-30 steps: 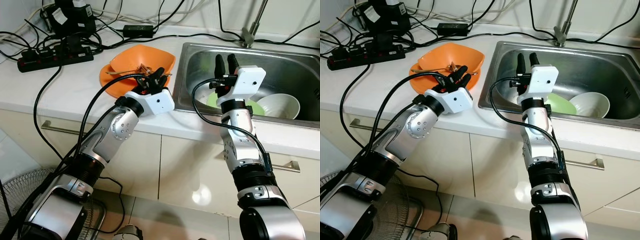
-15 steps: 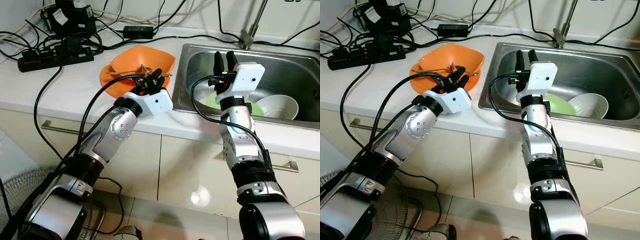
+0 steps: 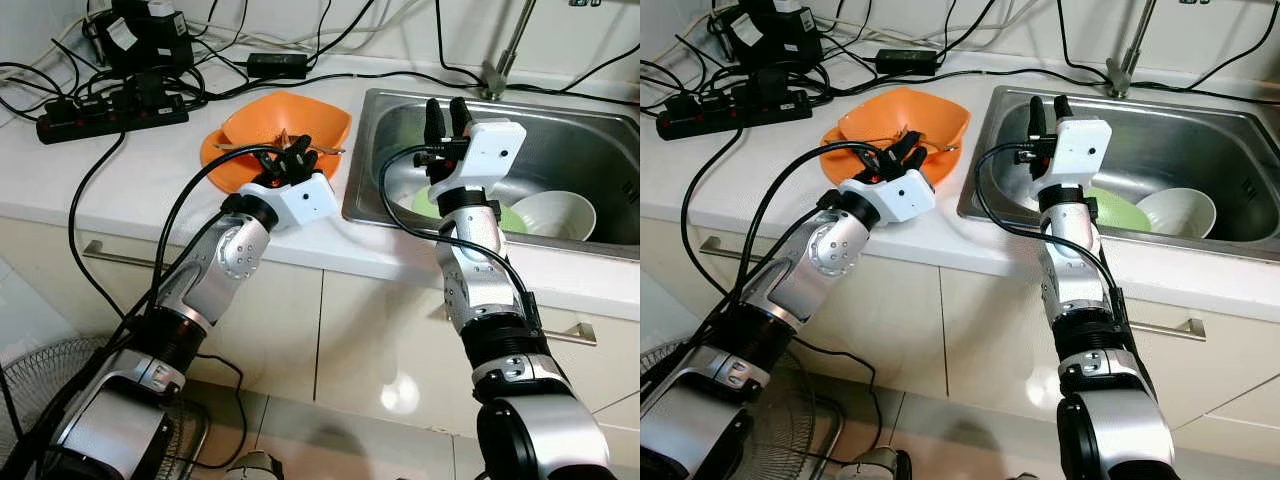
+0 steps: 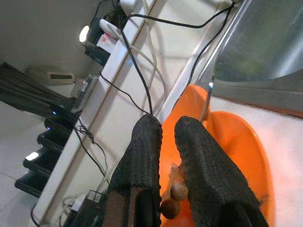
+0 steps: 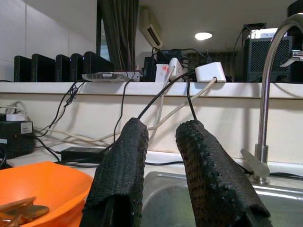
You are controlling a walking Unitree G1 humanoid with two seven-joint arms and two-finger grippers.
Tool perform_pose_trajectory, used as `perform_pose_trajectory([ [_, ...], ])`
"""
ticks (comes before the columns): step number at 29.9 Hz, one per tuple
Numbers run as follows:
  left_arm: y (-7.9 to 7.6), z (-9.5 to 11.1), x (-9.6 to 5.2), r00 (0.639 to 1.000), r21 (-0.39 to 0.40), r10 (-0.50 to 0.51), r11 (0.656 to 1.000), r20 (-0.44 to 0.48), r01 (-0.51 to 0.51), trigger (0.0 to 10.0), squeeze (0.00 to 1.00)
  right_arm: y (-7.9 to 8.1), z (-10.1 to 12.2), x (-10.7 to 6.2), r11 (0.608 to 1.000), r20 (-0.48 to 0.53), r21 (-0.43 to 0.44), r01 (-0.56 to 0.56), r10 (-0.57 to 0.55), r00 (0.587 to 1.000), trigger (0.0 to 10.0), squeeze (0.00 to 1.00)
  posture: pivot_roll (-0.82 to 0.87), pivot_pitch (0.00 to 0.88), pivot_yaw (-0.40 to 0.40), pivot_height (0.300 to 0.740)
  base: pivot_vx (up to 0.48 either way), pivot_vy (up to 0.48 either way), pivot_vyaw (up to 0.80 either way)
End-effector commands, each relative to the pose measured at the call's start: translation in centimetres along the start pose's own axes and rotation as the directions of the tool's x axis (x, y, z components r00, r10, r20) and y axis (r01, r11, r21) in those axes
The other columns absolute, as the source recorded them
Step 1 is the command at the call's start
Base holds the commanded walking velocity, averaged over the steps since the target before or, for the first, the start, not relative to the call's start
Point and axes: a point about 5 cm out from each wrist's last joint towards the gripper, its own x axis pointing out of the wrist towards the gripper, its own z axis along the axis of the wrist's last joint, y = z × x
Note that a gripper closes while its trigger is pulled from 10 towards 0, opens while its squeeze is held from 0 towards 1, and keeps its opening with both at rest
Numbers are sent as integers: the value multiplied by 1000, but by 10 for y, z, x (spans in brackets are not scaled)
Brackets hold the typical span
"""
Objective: Kitchen organization
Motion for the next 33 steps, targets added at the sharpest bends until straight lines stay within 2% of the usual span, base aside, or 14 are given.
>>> perform_pose_trajectory([
  [1, -3, -4, -2, 1000, -24, -6, 1000, -21, 6, 10000, 0, 0, 3, 3, 1000, 17, 13, 9, -10, 1000, 10000, 0, 132, 0, -9, 740, 0, 0, 0],
  [7, -5, -2, -5, 1000, -31, -6, 999, -16, 6, 10000, 0, -1, 2, 2, 1000, 16, 14, 10, -10, 1000, 10000, 0, 130, 0, -11, 740, 0, 0, 0],
  [8, -4, -1, -5, 1000, -30, 7, 1000, -10, -7, 10000, 98, -1, 2, 2, 1000, 16, 14, 10, -10, 1000, 10000, 0, 130, 0, -11, 740, 0, 0, 0],
  [10, -2, 0, -6, 1000, -28, 22, 999, -5, -22, 10000, 98, -1, 2, 1, 1000, 16, 14, 10, -10, 1000, 10000, 0, 130, 0, -11, 740, 0, 0, 0],
  [11, 0, 1, -7, 999, -21, 36, 999, -7, -36, 10000, 1000, -1, 2, 1, 1000, 15, 14, 10, -10, 1000, 10000, 0, 131, 0, -12, 740, 0, 0, 0],
  [15, 9, 0, -8, 997, 9, 78, 997, -13, -78, 10000, 1000, -1, 1, 2, 1000, 14, 16, 10, -10, 1000, 10000, 0, 139, 0, -16, 740, 0, 0, 0],
  [20, 11, 0, -9, 996, 19, 85, 996, -8, -84, 10000, 1000, 1, 1, 2, 1000, 15, 20, 7, -8, 1000, 10000, 0, 143, 0, -17, 740, 0, 0, 0],
  [21, 11, 1, -9, 997, 19, 82, 996, -8, -82, 10000, 639, 1, 1, 2, 1000, 14, 21, 7, -7, 1000, 10000, 0, 145, 0, -18, 740, 0, 0, 0],
  [22, 10, 1, -9, 997, 17, 76, 997, -8, -76, 10000, 729, 1, 1, 2, 1000, 14, 22, 7, -7, 1000, 10000, 0, 145, 0, -17, 740, 0, 0, 0],
  [24, 9, 1, -10, 998, 17, 69, 998, -10, -69, 10000, 1000, 1, 1, 2, 1000, 13, 22, 6, -6, 1000, 10000, 0, 145, 0, -17, 740, 0, 0, 0],
  [28, 5, -2, -13, 999, 15, 41, 999, -26, -41, 10000, 980, 1, 1, 2, 1000, 12, 22, 6, -7, 1000, 10000, 0, 147, 0, -21, 740, 0, 0, 0],
  [29, 3, -2, -13, 999, 22, 26, 999, -28, -26, 10000, 231, 1, 1, 2, 1000, 12, 22, 6, -6, 1000, 10000, 0, 148, 0, -21, 740, 0, 0, 0],
  [30, 2, -3, -14, 999, 27, 15, 1000, -29, -14, 10000, 0, 1, 1, 2, 1000, 12, 22, 6, -6, 1000, 10000, 0, 148, 0, -21, 740, 0, 0, 0],
  [33, -2, -5, -16, 999, 24, -12, 1000, -37, 13, 10000, 0, 1, 1, 2, 1000, 13, 24, 5, -6, 1000, 10000, 0, 148, 0, -21, 740, 0, 0, 0],
])
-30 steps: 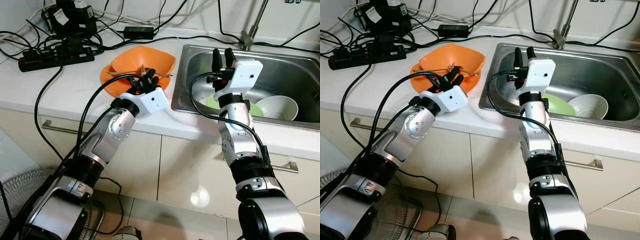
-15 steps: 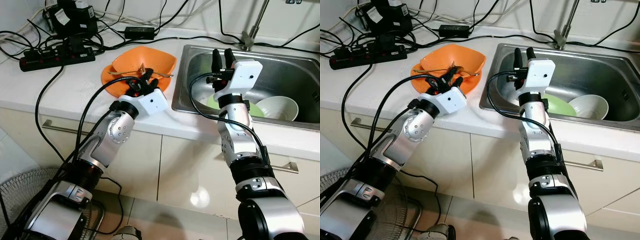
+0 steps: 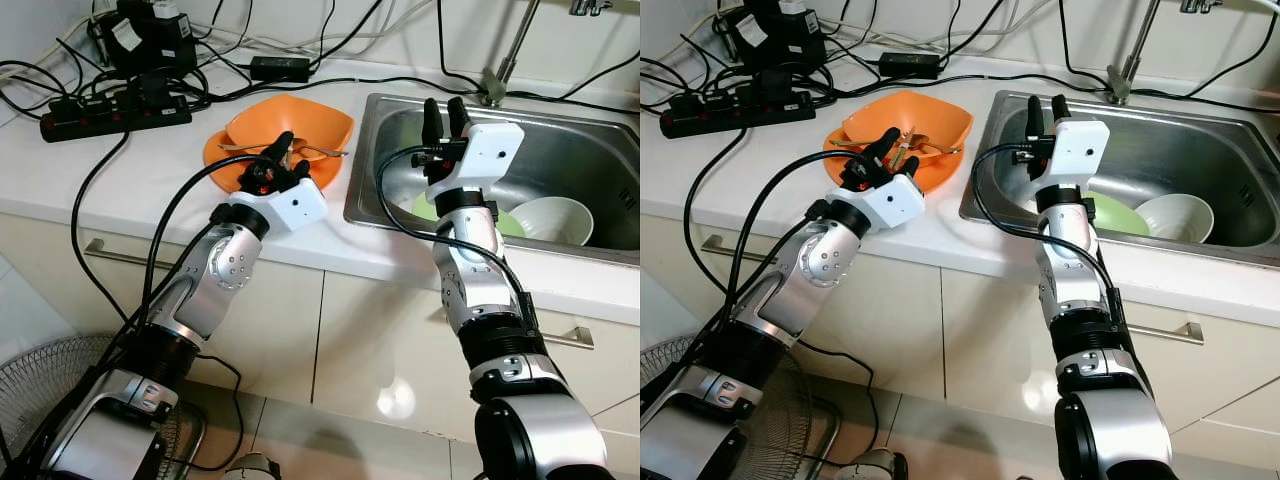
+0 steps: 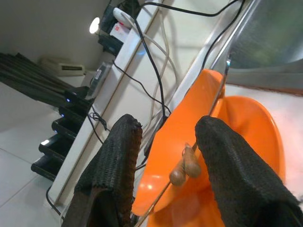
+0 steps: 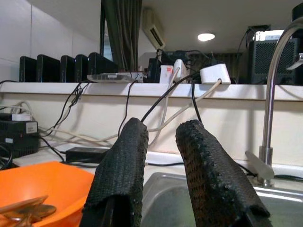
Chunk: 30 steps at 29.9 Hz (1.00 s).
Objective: Kitchen organization
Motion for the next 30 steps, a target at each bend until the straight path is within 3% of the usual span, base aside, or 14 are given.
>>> perform_pose_trajectory([
  [1, -6, 0, -3, 999, 8, -42, 999, -3, 42, 10000, 0, 0, 5, 4, 1000, 24, 16, 5, -5, 1000, 10000, 0, 149, 0, -21, 740, 0, 0, 0],
  [14, -3, -7, -3, 998, 64, -33, 997, -49, 36, 10000, 0, 1, 5, 4, 1000, 26, 21, 3, -4, 1000, 10000, 0, 150, 0, -21, 740, 0, 0, 0],
  [30, 1, -5, 13, 999, 81, -7, 997, -42, 11, 10000, 0, 2, 5, 4, 1000, 25, 21, 4, -4, 1000, 10000, 0, 145, 0, -15, 740, 0, 0, 0],
])
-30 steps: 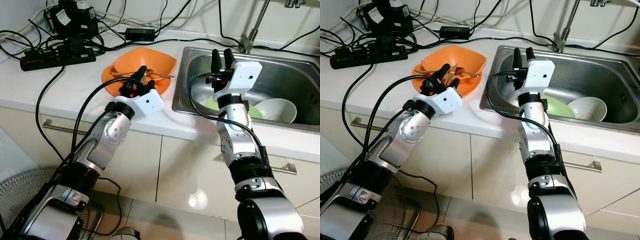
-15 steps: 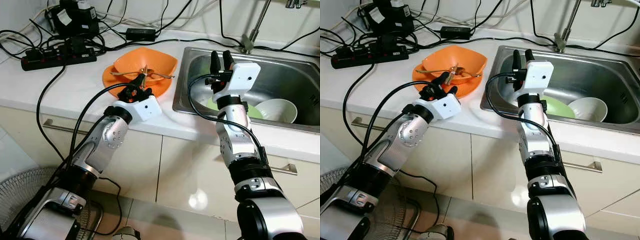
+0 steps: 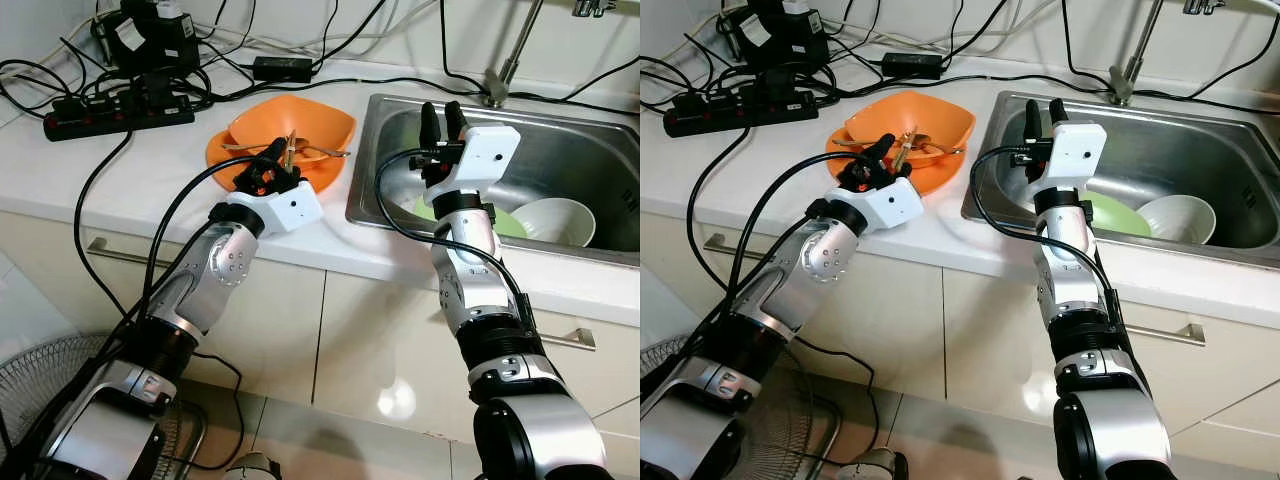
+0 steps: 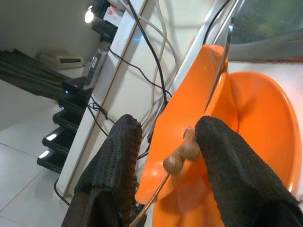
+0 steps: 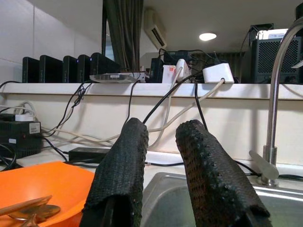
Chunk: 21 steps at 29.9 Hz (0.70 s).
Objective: Kitchen organization
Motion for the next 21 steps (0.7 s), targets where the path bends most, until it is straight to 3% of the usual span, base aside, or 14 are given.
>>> perform_pose_trajectory([
  [1, 2, 4, 4, 1000, 15, 1, 1000, 17, -2, 10000, 0, 0, 5, 4, 1000, 24, 14, 5, -6, 1000, 10000, 0, 145, 0, -15, 740, 0, 0, 0],
  [9, 3, 6, 8, 1000, 14, -1, 1000, 31, 1, 10000, 0, -1, 5, 3, 1000, 25, 13, 11, -11, 1000, 10000, 0, 139, 0, -9, 740, 0, 0, 0],
  [10, 3, 6, 9, 999, 13, -1, 1000, 32, 1, 4471, 0, -1, 5, 3, 1000, 25, 13, 12, -12, 1000, 10000, 0, 139, 0, -9, 740, 0, 0, 0],
  [11, 3, 7, 9, 999, 12, -1, 1000, 34, 1, 0, 0, -2, 5, 3, 1000, 24, 13, 13, -13, 1000, 10000, 0, 139, 0, -8, 740, 0, 0, 0],
  [21, 5, 8, 10, 999, 14, 3, 1000, 43, -4, 0, 0, -1, 5, 3, 1000, 24, 14, 13, -13, 1000, 10000, 0, 142, 0, -9, 740, 0, 0, 0],
])
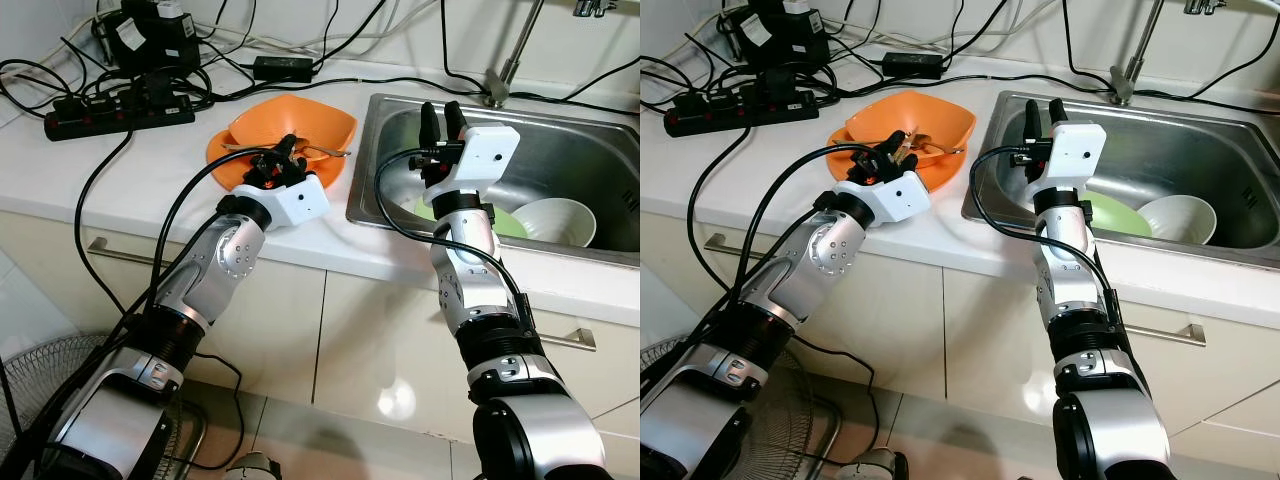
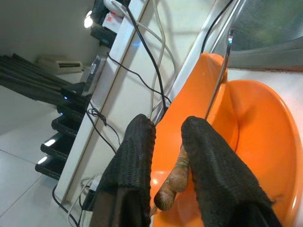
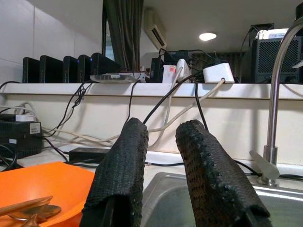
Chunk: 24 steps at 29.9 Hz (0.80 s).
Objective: Kitchen organization
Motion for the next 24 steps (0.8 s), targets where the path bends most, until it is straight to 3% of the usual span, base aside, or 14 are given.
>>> perform_pose_trajectory([
  [1, 6, 5, 4, 1000, 13, 13, 1000, 24, -13, 0, 0, -1, 5, 3, 1000, 24, 13, 11, -11, 1000, 10000, 0, 142, 0, -9, 740, 0, 0, 0],
  [16, 10, 9, 5, 999, 11, 30, 999, 41, -31, 0, 0, -1, 5, 4, 1000, 22, 11, 10, -10, 1000, 10000, 0, 141, 0, -11, 740, 0, 0, 0],
  [24, 28, 28, 7, 979, 5, 125, 992, 162, -128, 0, 0, -1, 4, 4, 1000, 21, 9, 11, -11, 1000, 10000, 0, 143, 0, -11, 740, 0, 0, 0],
])
